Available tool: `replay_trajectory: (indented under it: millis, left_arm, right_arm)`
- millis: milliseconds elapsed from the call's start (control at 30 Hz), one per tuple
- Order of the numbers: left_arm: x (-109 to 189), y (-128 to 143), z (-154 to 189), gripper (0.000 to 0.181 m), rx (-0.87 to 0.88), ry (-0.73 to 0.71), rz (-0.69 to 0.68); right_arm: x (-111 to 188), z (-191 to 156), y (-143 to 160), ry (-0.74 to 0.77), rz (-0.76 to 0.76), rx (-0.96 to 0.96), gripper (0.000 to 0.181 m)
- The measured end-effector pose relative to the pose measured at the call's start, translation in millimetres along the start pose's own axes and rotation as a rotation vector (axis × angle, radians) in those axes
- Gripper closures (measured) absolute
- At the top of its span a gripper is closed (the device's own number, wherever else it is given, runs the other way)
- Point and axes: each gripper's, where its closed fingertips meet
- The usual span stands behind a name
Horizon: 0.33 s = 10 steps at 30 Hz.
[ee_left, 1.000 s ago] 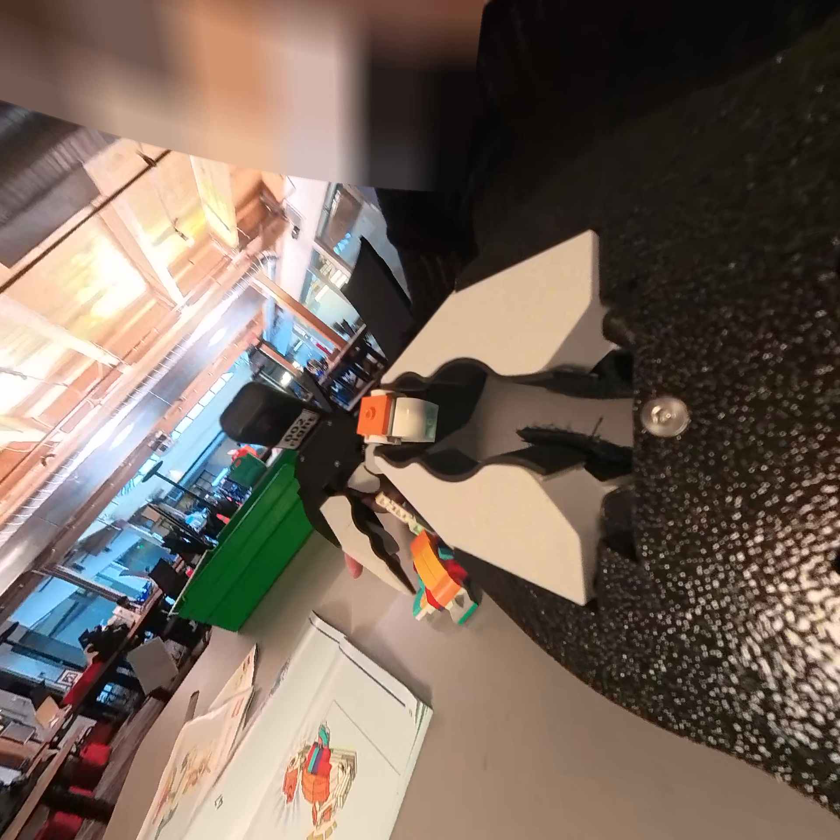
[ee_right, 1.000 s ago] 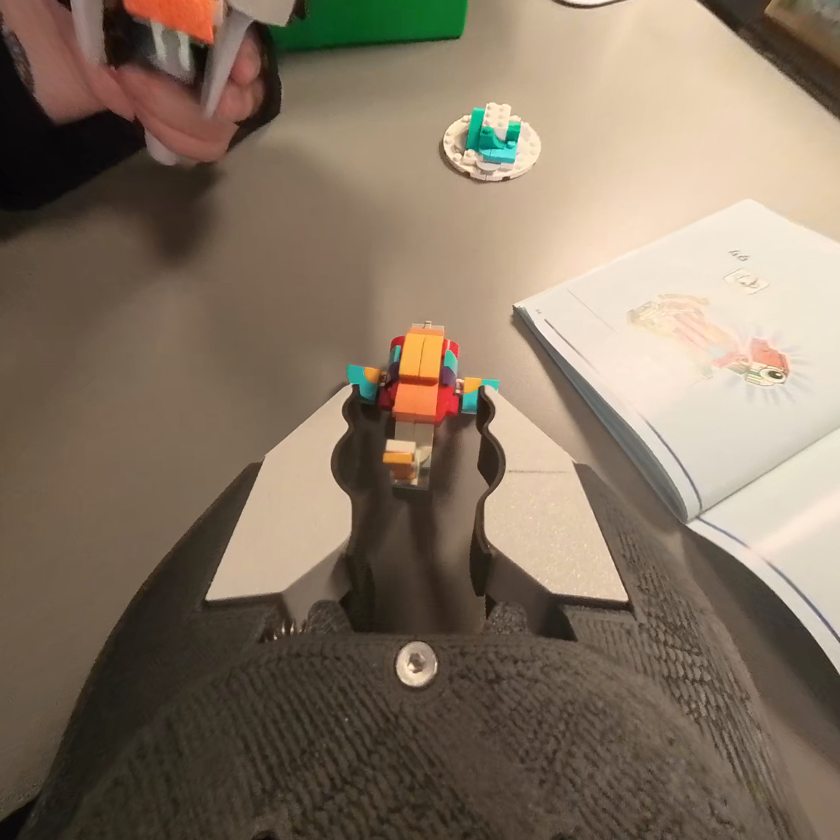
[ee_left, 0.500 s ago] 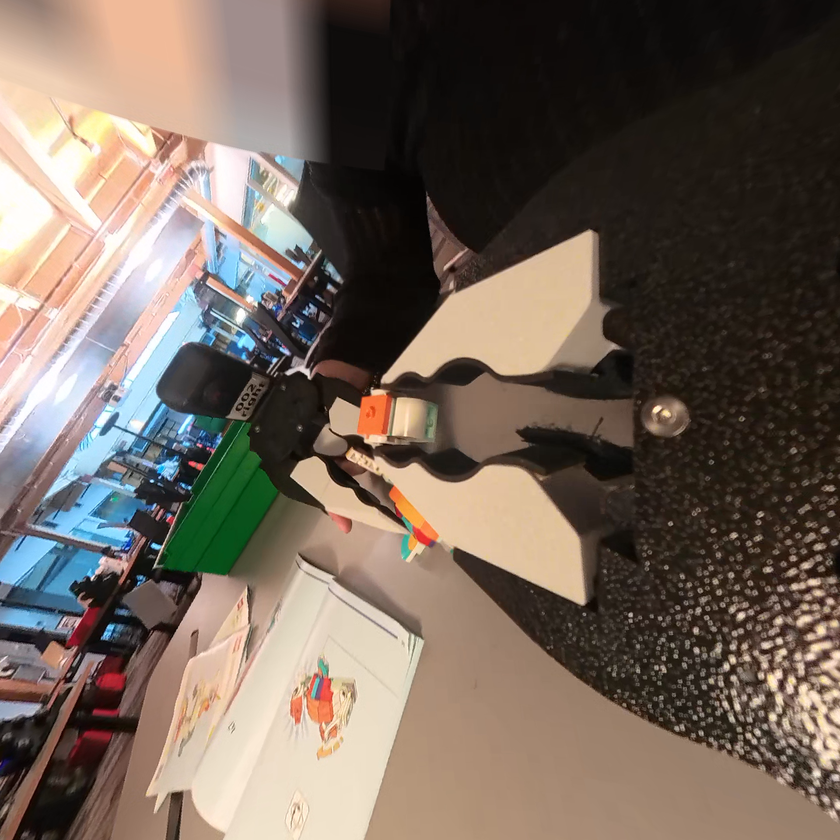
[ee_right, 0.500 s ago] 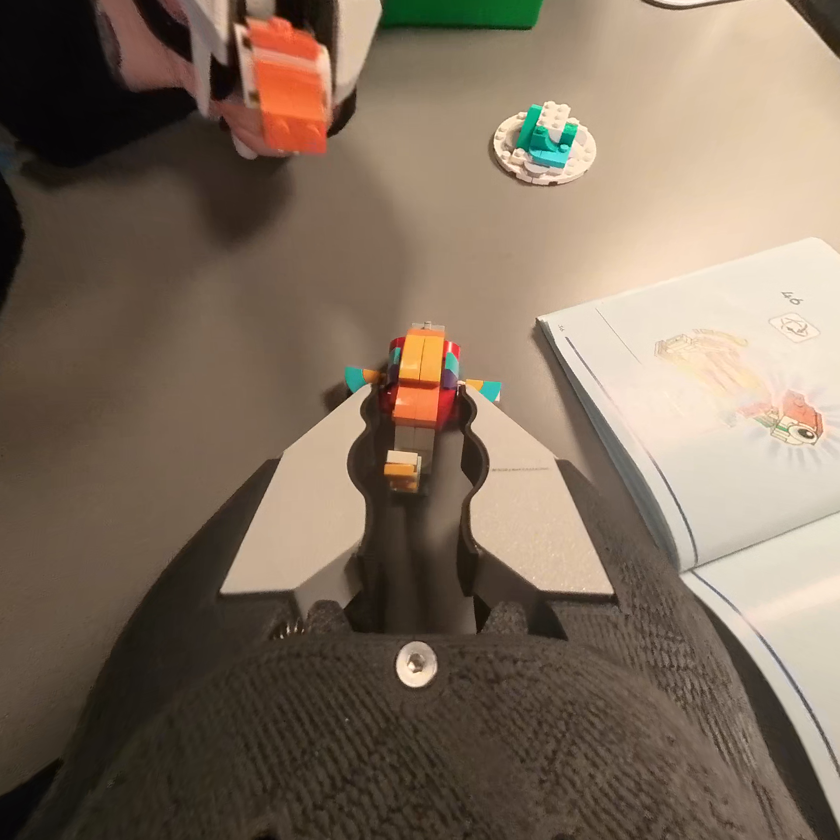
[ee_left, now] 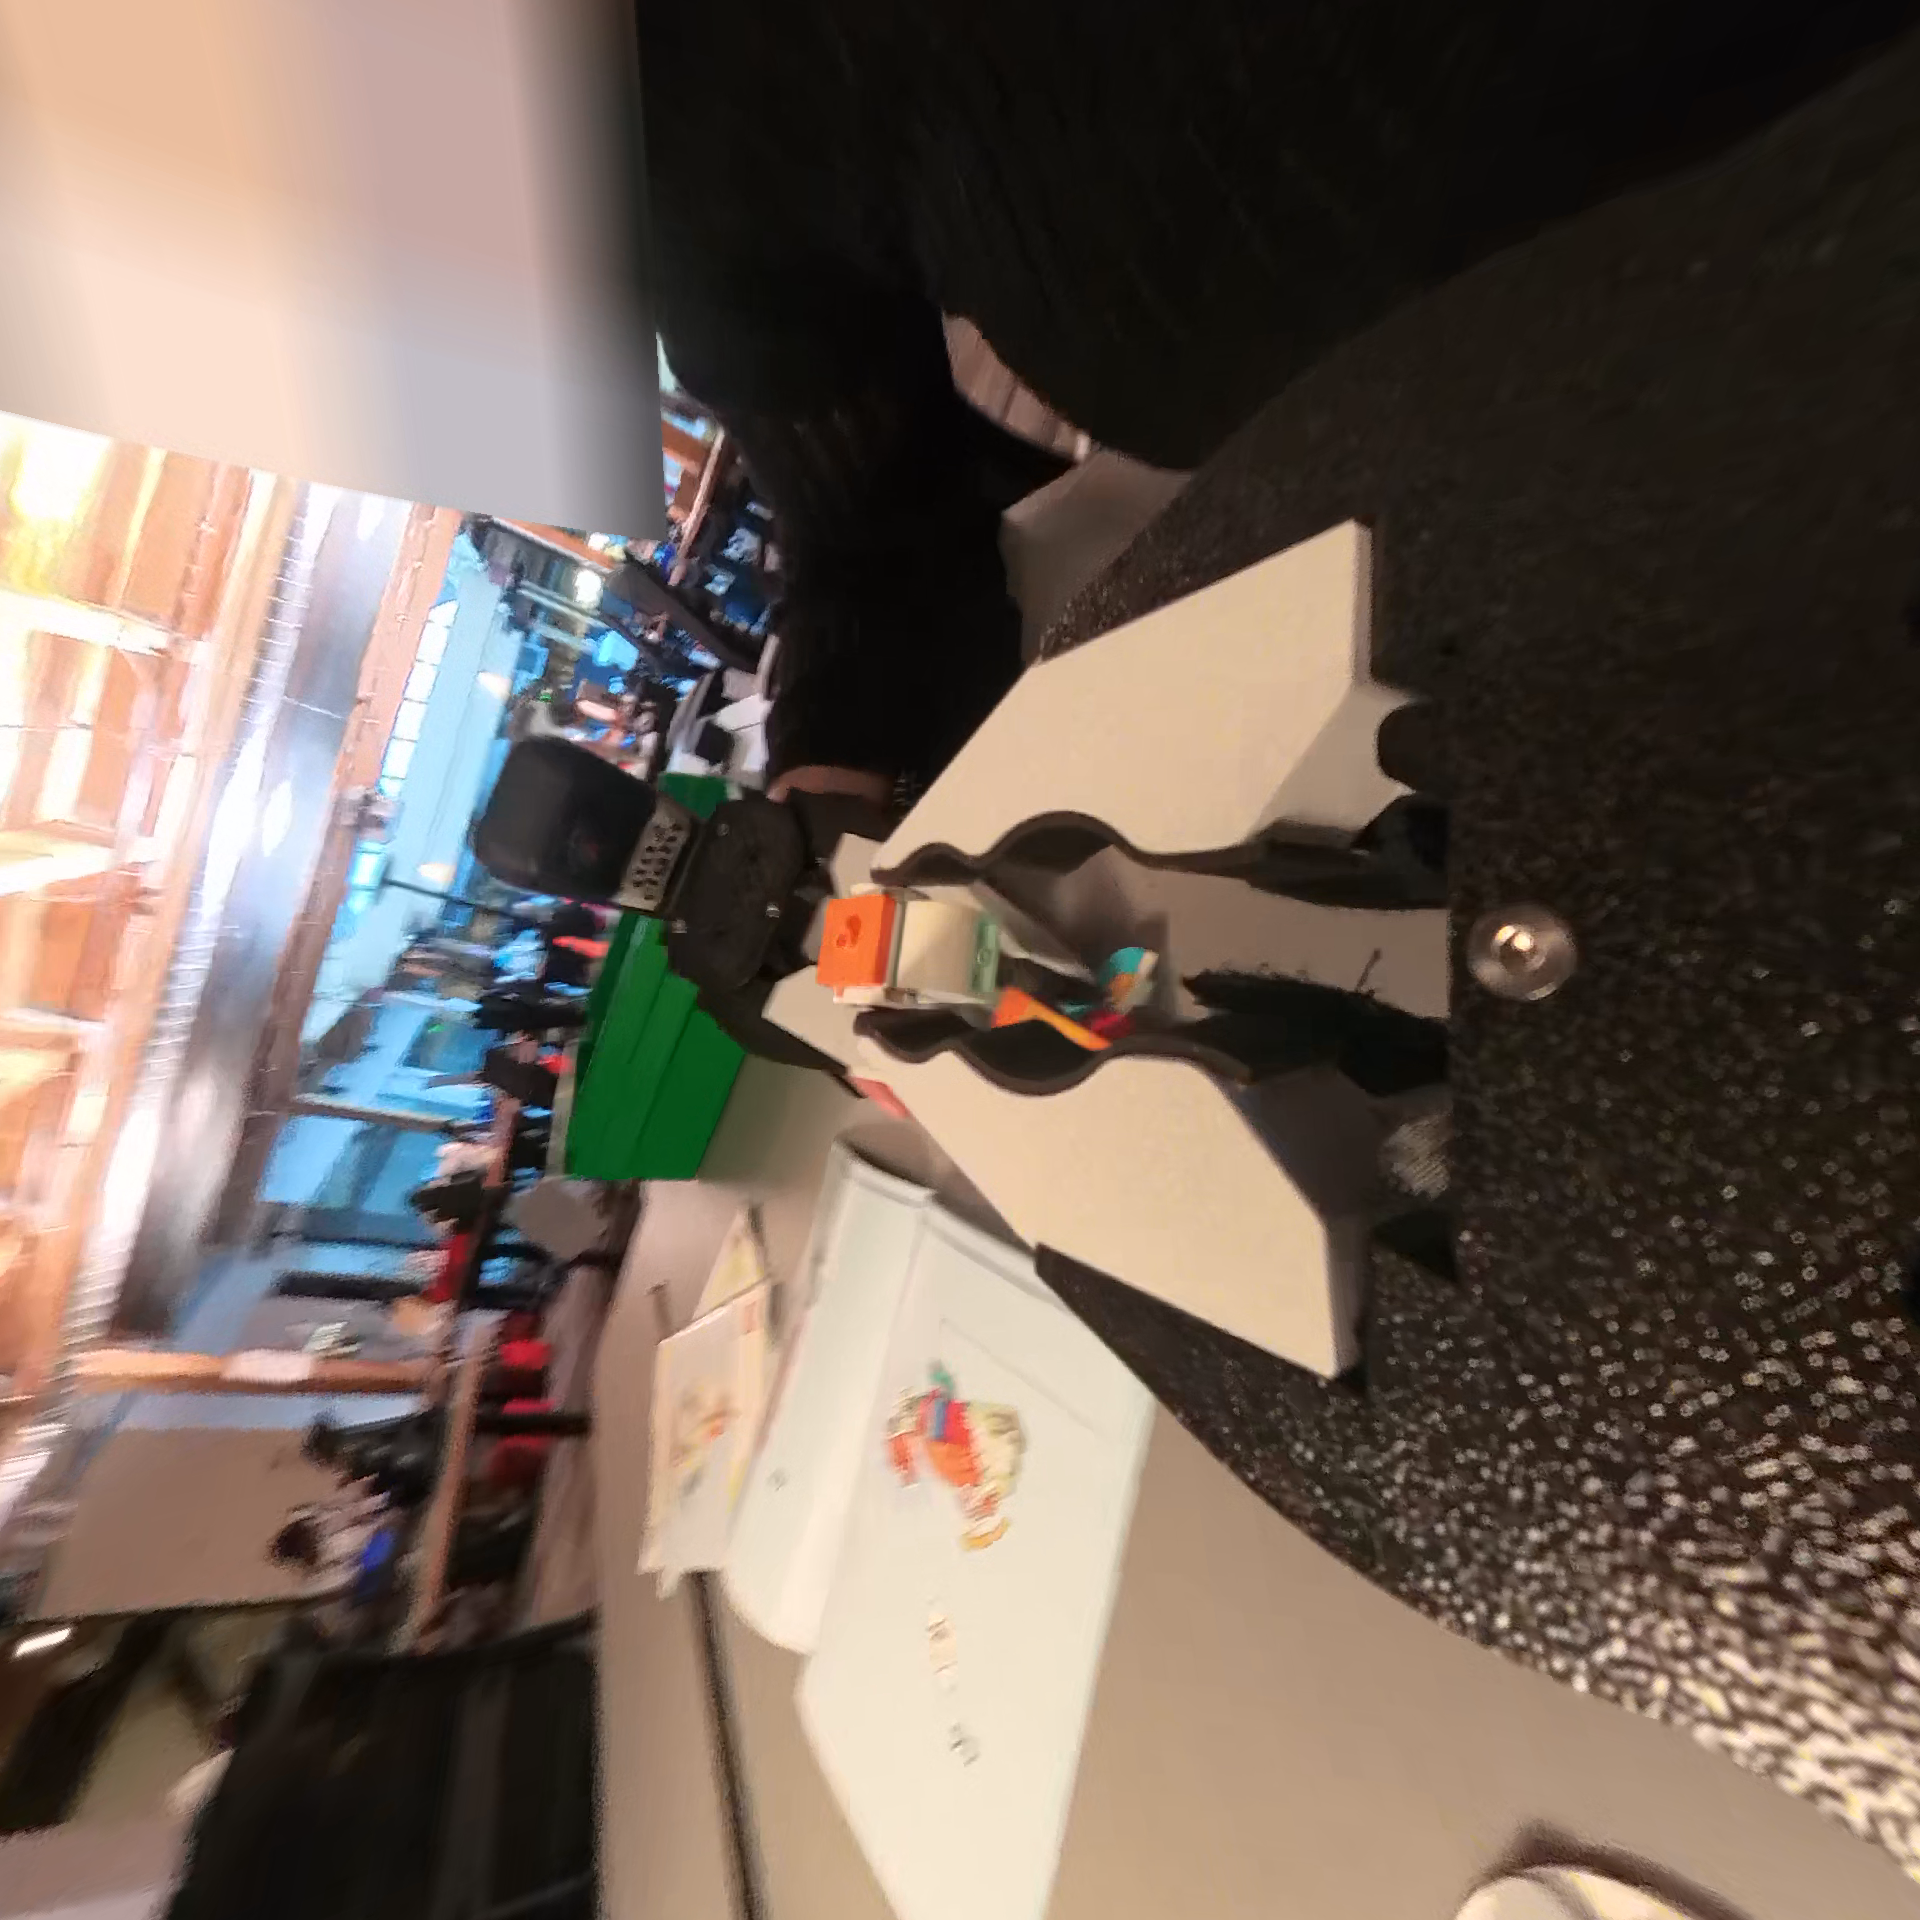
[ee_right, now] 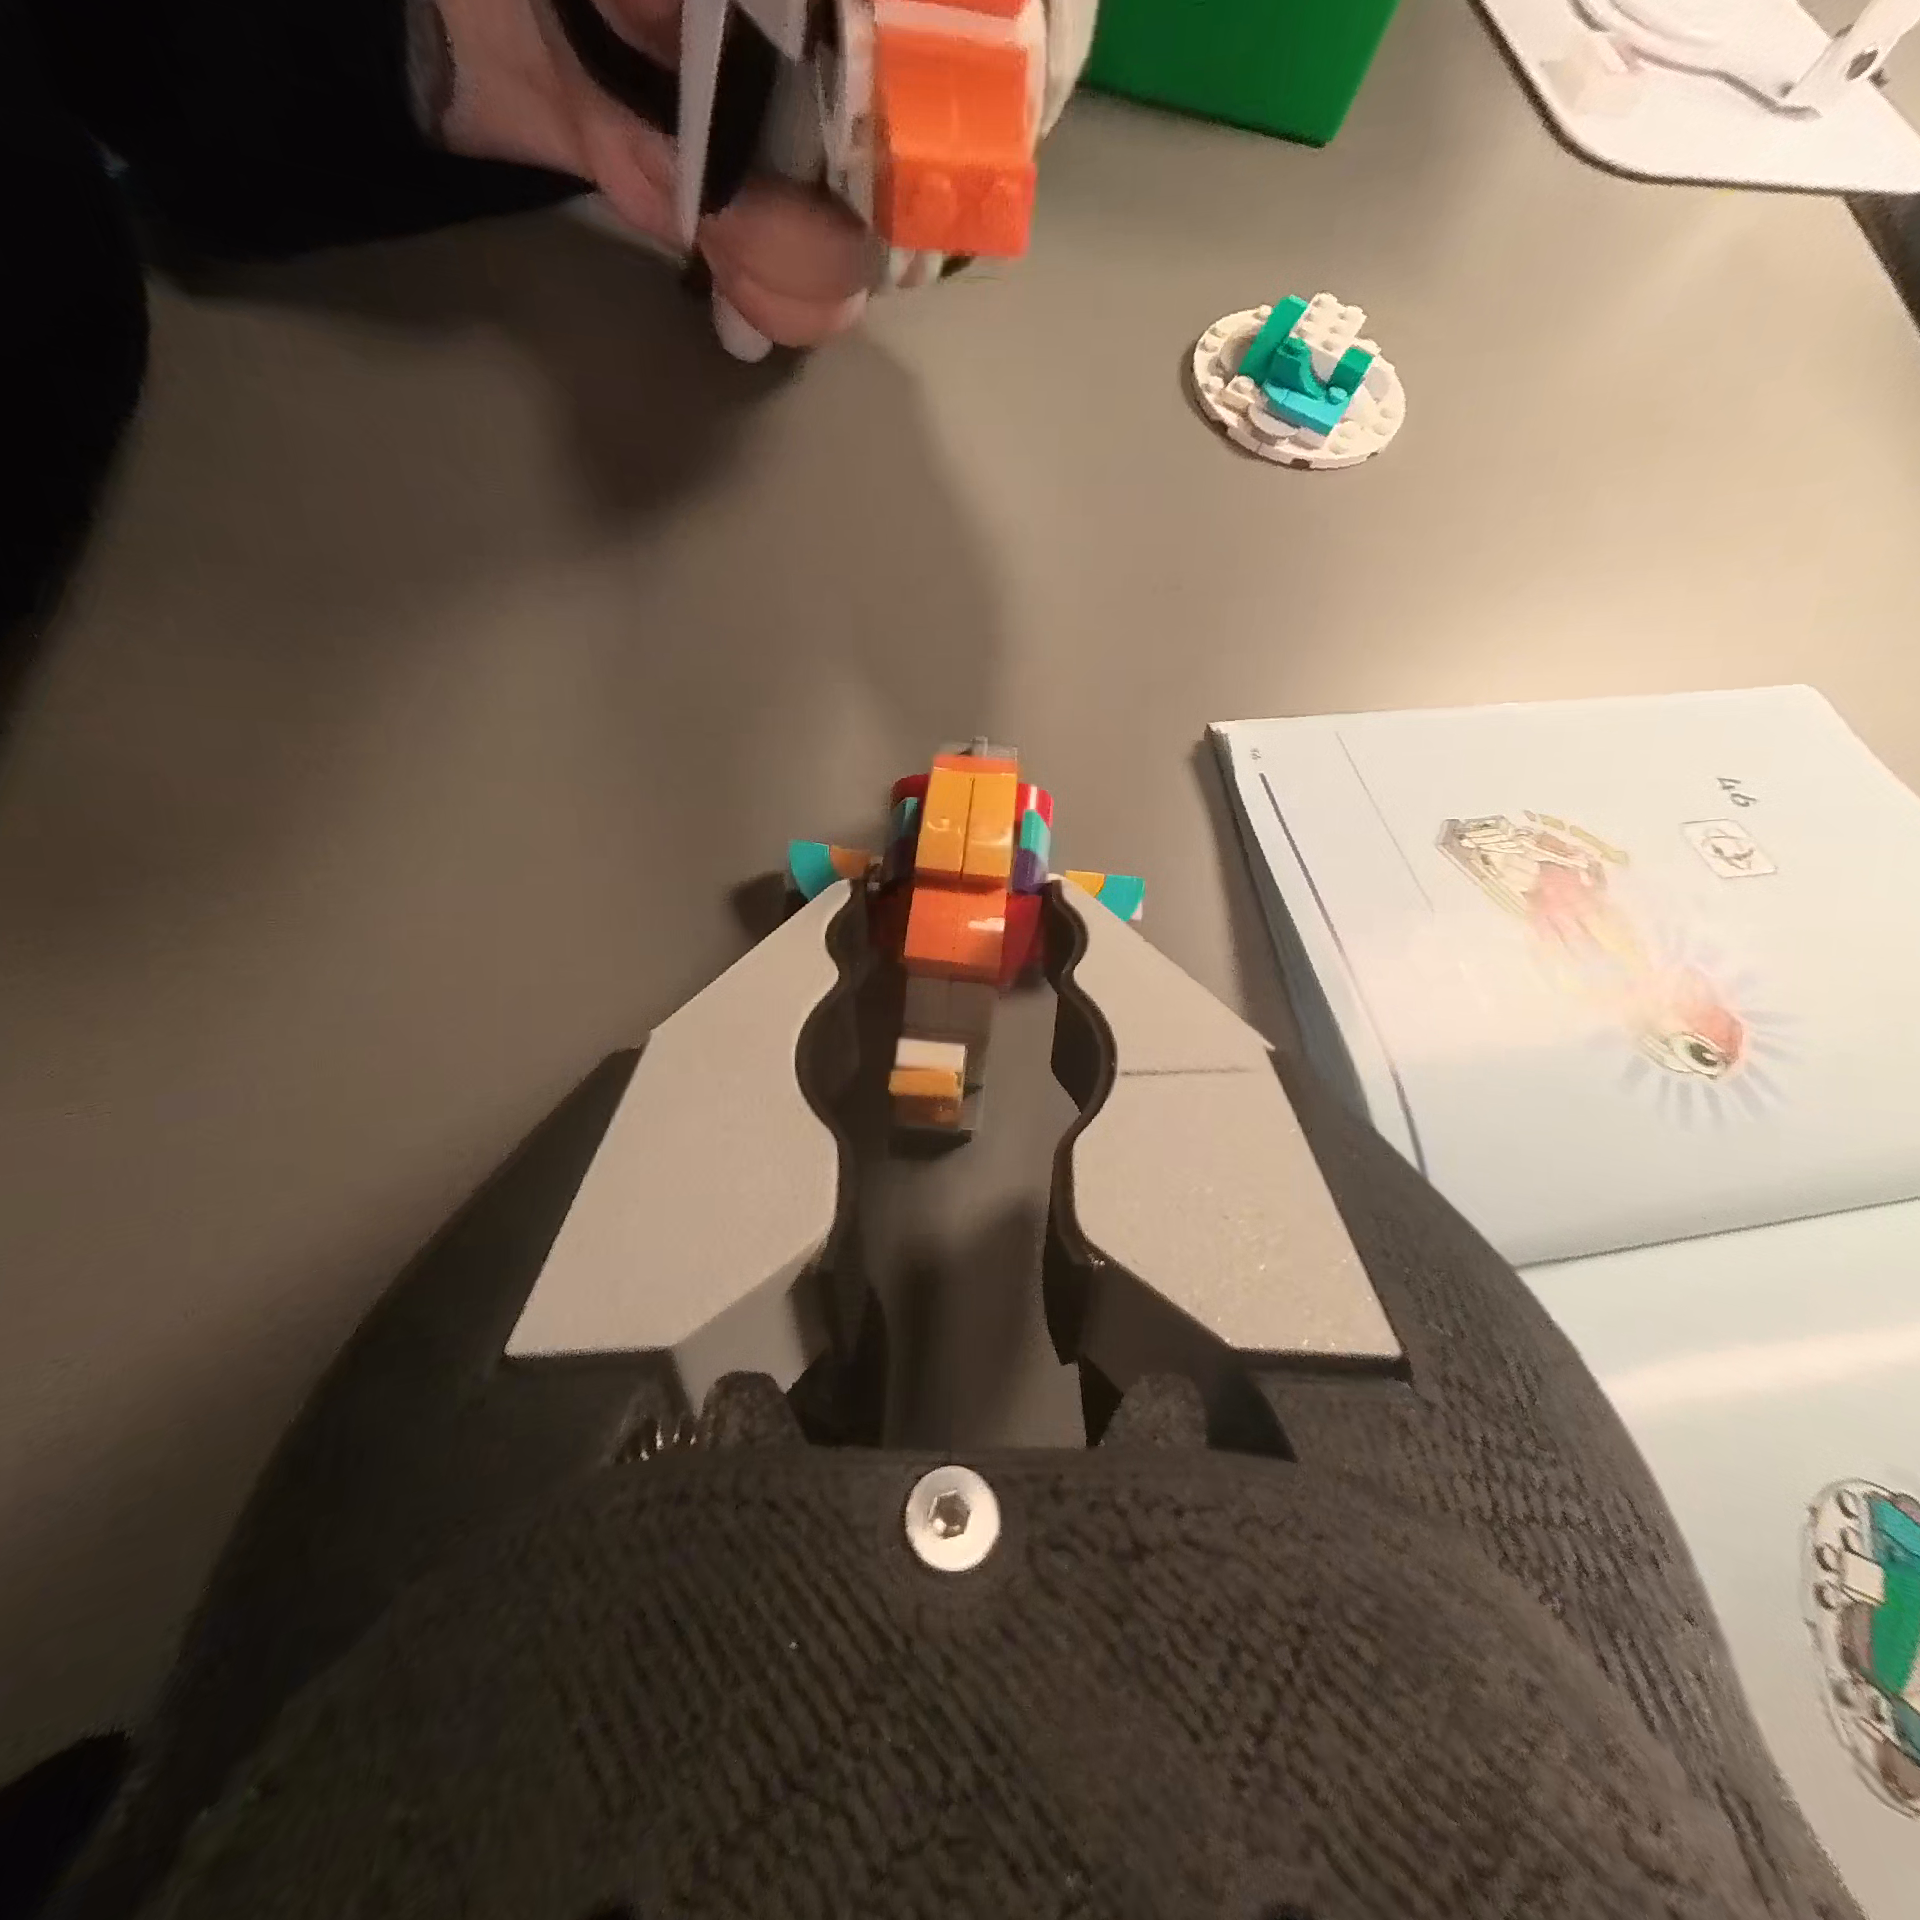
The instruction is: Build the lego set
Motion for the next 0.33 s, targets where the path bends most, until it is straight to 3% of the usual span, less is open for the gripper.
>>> replay_trajectory:
  millis: [167, 333]
  left_arm:
    - [-13, -21, -1, 0.160, -0.083, -0.003, 0.145]
    - [-12, -52, -16, 0.160, 0.067, 0.051, 0.441]
  right_arm:
    - [11, 11, -8, 0.019, 0.094, -0.012, 0.149]
    - [22, 26, -21, 0.085, 0.212, -0.059, 0.150]
Point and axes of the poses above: each gripper's, where its closed fingertips meet, x back along the fingers, y out of its underside, z = x × y across the jaws, and after that the axes turned 11 degrees about y, right-handed
